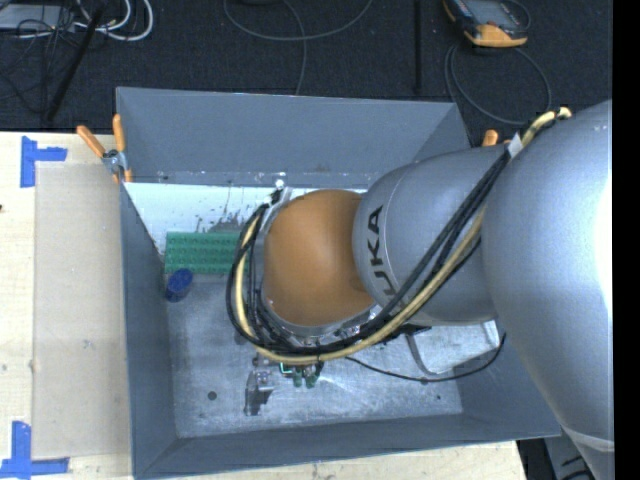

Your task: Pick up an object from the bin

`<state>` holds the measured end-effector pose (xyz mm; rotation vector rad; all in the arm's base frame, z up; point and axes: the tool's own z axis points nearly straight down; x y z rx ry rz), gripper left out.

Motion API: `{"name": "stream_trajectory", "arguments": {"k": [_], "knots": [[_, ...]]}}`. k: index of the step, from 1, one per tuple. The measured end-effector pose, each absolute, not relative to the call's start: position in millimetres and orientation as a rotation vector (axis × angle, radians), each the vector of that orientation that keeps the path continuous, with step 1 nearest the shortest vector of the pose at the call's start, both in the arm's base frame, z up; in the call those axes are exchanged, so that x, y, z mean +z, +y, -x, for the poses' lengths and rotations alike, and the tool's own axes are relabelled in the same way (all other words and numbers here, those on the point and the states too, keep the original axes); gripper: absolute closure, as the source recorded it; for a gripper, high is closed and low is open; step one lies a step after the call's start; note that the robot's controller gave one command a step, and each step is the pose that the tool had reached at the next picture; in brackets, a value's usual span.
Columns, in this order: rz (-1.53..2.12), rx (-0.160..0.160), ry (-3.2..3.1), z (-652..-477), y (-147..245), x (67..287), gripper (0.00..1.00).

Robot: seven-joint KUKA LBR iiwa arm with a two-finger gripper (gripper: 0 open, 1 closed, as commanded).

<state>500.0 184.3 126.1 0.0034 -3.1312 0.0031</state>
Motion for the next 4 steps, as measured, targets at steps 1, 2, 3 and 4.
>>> {"name": "stream_trajectory", "arguments": {"k": [1, 2, 3, 4], "knots": [[0.051, -0.002, -3.143, -592.2, 126, 70, 0.00], [0.061, -0.004, -3.147, -585.4, 76, 73, 0.00], [-0.151, -0.002, -3.145, -587.9, 6, 73, 0.00], [-0.150, -0.002, -3.139, -587.2, 7, 74, 1.00]]}}
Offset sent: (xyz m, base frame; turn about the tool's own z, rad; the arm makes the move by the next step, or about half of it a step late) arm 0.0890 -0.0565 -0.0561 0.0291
